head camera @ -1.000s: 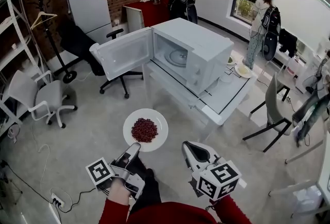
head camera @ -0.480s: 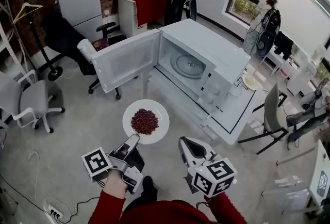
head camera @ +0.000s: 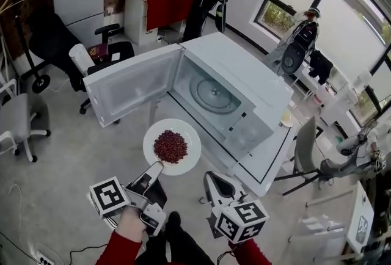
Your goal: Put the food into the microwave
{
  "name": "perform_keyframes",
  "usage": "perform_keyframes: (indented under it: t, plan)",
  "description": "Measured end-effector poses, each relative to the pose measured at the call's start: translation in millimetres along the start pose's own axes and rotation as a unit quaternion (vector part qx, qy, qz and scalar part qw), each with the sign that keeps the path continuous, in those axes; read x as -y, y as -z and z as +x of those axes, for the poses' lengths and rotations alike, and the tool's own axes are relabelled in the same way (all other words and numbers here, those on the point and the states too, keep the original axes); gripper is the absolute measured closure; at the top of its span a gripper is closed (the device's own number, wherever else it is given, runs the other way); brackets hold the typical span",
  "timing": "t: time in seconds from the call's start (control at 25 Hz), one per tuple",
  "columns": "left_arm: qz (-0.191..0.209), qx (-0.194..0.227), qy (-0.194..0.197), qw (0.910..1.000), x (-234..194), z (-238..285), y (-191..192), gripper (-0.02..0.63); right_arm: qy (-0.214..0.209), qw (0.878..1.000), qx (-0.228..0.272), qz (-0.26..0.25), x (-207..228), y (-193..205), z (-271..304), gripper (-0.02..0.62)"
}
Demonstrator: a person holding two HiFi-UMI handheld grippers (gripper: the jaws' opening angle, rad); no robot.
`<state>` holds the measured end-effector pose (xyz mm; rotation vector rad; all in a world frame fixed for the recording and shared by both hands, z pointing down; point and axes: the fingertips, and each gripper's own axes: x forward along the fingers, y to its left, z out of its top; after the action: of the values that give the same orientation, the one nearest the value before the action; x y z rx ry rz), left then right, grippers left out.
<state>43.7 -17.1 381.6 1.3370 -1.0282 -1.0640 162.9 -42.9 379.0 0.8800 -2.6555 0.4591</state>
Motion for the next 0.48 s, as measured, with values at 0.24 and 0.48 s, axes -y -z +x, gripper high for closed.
perform_keyframes:
  t: [0.24,0.48]
  plan:
    - [-0.013,-0.001,-0.003,0.9999,-27,46,-12,0.584,0.025,0.999,-0.021,-0.005,37,4,37,0.581]
    - [0.020,0.003,-0.054,0.9983,-65,83,-34,0.584,0.041,0.999,-0.030,-0.016,66,2,73,0.581]
